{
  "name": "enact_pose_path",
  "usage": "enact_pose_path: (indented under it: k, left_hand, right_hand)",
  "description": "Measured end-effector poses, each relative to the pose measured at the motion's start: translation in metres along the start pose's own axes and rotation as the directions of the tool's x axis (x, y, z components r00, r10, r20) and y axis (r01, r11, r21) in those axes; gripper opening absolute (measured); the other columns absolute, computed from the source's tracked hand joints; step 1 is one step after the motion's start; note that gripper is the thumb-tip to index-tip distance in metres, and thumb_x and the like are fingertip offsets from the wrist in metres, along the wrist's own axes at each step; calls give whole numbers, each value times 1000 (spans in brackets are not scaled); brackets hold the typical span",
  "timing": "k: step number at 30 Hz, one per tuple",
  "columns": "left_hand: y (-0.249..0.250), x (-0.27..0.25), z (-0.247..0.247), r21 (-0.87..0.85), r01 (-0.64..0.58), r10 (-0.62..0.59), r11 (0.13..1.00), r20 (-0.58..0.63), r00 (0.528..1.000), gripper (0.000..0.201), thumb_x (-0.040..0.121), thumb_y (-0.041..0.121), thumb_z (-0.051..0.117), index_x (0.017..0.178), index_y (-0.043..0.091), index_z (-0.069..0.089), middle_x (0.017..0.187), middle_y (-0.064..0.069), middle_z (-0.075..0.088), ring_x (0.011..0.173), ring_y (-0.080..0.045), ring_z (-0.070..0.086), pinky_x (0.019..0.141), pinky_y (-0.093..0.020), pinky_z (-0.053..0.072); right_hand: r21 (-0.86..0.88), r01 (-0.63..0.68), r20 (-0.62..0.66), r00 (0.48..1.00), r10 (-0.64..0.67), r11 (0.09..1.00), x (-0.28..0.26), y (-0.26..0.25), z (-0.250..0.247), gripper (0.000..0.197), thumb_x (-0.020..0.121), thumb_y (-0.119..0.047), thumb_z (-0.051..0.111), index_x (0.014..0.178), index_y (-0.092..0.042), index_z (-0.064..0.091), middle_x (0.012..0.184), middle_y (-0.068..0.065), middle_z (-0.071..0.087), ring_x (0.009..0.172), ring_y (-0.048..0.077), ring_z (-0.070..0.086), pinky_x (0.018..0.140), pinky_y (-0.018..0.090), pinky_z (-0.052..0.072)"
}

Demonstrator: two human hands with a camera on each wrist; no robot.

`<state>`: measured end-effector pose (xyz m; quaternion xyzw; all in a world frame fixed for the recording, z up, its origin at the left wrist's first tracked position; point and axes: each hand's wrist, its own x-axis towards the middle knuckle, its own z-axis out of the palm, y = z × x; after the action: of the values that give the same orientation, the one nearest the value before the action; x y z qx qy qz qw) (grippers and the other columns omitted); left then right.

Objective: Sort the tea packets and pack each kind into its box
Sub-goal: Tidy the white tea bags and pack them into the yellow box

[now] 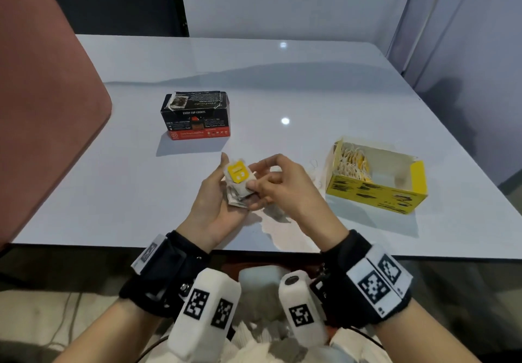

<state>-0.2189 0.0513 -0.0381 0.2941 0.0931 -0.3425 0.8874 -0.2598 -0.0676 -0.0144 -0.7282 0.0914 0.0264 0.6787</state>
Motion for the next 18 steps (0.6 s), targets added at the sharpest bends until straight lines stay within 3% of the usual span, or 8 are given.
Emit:
enact_pose_path:
  k: [3,5,8,10,12,15,18]
  left_hand:
    - [0,0,-4,-55,-3,3,998,0,1000,53,94,45,41,118,-1,53,112,-18,61,80,-23,66,74,-32,57]
    - [0,-3,-1,-83,7,-5,997,17,1000,53,96,43,39,111,-4,57,108,-21,64,81,-27,69,69,-35,59]
    - [1,-6,4,-134,-27,30,991,24,999,51,97,40,37,88,-4,63,81,-18,68,64,-25,69,49,-27,55]
    - [2,-5,4,-113,-57,59,992,12,998,59,98,39,34,73,-1,69,69,-13,67,55,-19,66,46,-21,52]
    - [0,-5,3,-93,-89,89,992,-5,996,67,99,38,31,61,0,71,63,-10,66,51,-16,64,46,-19,51]
    - [-3,-5,4,-83,-106,106,991,-4,994,65,99,39,30,64,3,71,63,-8,66,53,-14,64,53,-18,53]
    - [-7,-4,3,-63,-111,110,992,-20,994,48,98,39,31,84,5,61,71,-7,65,59,-13,64,55,-19,54]
  right_hand:
    - [-267,137,-48,987,-156,954,0,-2,-1,20,81,-10,69,96,-8,57,80,11,71,50,12,62,49,15,49]
    - [-414,238,-24,962,-271,879,0,-1,1,17,81,-15,69,94,-9,59,86,9,68,55,9,60,51,10,44]
    - [-652,367,73,901,-427,664,-2,3,3,15,84,-23,67,94,-12,65,99,3,59,77,13,57,71,19,44]
    - [-695,446,178,866,-467,563,-3,6,2,15,85,-19,65,98,-11,67,102,3,55,89,17,56,75,31,48]
    - [-731,483,259,850,-459,481,-4,5,0,18,85,-14,63,103,-10,68,105,5,57,99,21,53,76,36,48]
    - [-771,491,326,851,-411,406,-3,-2,-1,21,88,-15,58,108,-12,67,112,3,59,106,21,50,79,40,48]
    - [-834,469,377,869,-321,289,-4,-8,-2,26,92,-19,50,114,-15,62,117,0,56,110,17,44,77,40,49]
